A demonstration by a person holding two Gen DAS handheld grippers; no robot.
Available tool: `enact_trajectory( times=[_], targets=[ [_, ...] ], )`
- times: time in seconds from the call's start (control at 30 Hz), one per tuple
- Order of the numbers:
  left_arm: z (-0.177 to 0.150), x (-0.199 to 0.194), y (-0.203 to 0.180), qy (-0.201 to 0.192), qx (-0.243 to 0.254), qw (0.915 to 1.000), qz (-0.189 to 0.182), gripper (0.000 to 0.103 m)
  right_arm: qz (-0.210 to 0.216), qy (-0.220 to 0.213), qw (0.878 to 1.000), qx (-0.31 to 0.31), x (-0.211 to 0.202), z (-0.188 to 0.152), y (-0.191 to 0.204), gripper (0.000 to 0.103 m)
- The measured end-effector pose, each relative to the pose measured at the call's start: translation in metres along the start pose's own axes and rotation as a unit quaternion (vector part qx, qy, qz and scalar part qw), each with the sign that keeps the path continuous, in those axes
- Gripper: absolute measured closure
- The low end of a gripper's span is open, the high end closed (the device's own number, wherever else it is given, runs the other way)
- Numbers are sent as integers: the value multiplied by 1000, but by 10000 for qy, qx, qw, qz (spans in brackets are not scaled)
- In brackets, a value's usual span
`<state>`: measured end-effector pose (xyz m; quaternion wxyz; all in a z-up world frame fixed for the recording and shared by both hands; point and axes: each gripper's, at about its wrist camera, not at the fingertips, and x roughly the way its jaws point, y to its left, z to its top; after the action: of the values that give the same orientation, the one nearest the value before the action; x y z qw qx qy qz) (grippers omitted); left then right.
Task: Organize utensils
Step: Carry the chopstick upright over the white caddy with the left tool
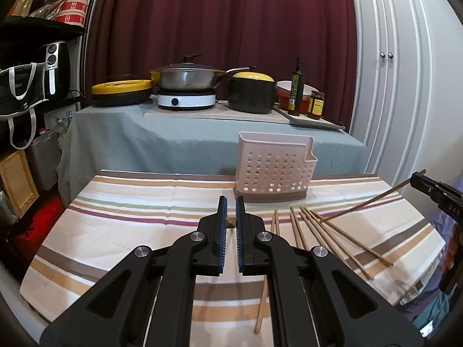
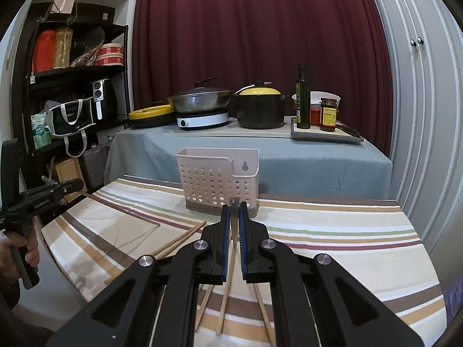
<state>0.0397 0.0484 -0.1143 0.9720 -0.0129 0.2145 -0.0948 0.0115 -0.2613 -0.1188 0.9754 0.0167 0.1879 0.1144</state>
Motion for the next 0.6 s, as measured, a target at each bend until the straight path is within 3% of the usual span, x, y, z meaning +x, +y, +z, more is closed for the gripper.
enact_trajectory(
  times=[0.2,0.6],
  targets=[
    [23,14,3,109,14,9999,-36,97,9,286,9996,-15,22,16,-3,96],
    [56,45,6,-39,46,9999,-100,97,50,385,9992,-102,61,38,-5,96]
  ],
)
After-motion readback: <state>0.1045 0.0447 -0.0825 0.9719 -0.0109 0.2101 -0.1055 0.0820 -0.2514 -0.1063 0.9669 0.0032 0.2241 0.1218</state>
